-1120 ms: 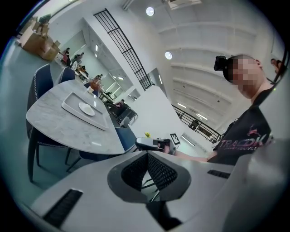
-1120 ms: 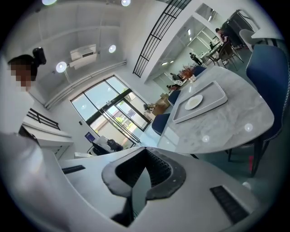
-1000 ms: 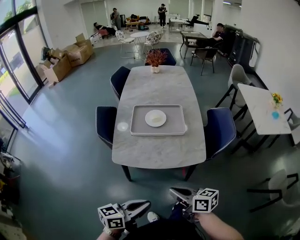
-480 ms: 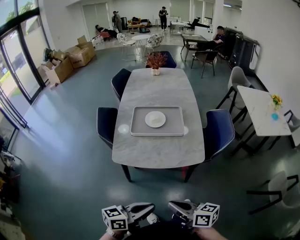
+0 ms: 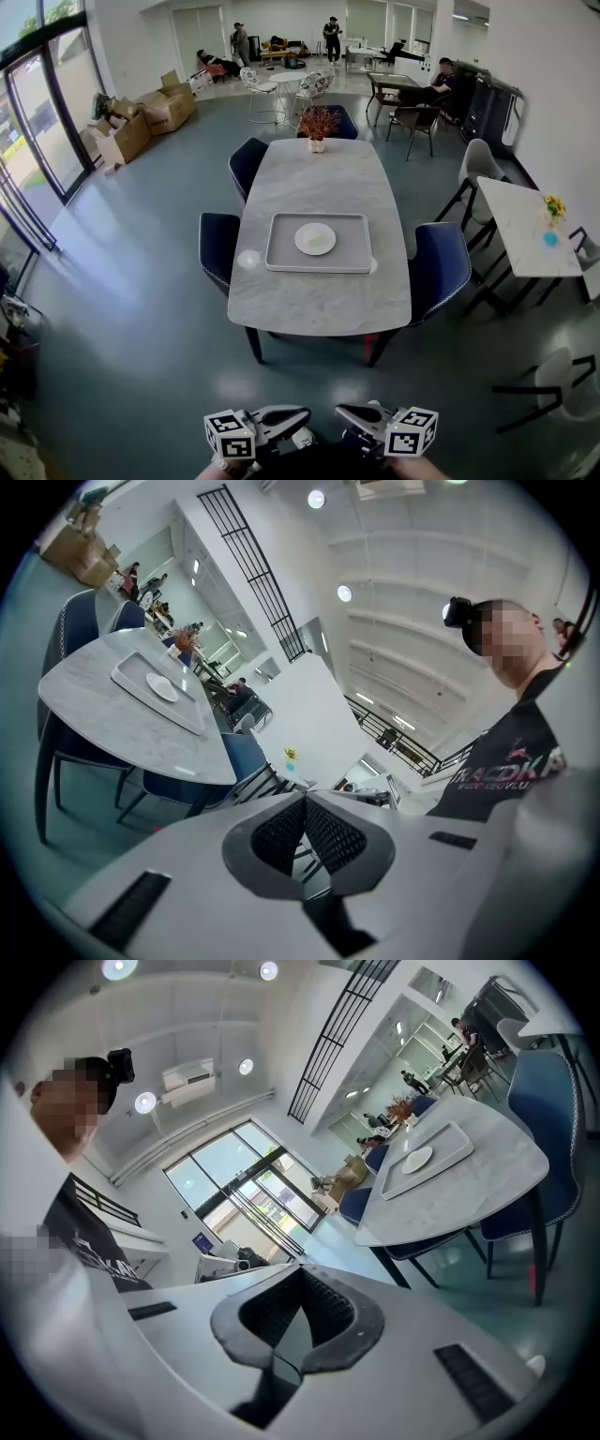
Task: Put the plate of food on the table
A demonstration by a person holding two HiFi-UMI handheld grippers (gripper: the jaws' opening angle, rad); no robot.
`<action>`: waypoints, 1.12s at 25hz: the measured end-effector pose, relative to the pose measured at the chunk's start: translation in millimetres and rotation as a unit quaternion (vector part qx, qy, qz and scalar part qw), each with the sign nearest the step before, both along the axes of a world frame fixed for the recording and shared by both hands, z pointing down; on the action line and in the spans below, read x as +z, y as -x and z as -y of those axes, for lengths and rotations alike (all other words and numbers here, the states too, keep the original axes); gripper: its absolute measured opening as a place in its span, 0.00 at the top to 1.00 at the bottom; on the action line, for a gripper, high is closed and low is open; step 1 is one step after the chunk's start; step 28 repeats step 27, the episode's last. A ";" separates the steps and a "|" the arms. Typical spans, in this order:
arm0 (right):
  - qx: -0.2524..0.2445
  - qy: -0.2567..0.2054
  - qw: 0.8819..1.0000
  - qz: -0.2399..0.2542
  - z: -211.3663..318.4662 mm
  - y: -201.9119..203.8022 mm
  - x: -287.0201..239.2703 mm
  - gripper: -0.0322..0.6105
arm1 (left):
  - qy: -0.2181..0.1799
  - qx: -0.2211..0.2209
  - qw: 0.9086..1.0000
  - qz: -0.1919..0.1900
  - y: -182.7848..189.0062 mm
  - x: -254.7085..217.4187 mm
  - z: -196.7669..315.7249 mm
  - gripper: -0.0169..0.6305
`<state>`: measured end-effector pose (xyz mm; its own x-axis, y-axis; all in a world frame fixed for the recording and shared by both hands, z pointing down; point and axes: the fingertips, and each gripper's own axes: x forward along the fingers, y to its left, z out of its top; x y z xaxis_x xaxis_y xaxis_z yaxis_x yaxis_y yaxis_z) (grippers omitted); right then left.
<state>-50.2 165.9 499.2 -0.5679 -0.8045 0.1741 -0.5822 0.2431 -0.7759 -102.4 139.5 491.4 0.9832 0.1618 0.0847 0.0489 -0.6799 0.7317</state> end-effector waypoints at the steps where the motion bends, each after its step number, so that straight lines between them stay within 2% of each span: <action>1: 0.000 0.002 1.000 -0.002 -0.5 -0.1 -0.2 0.93 | 0.000 0.000 1.000 -0.001 1.0 0.8 -0.1 0.96; 28: -0.012 -0.002 1.000 0.016 5.2 15.1 -1.7 0.93 | -0.012 -0.015 1.000 -0.001 22.4 -1.1 0.1 0.96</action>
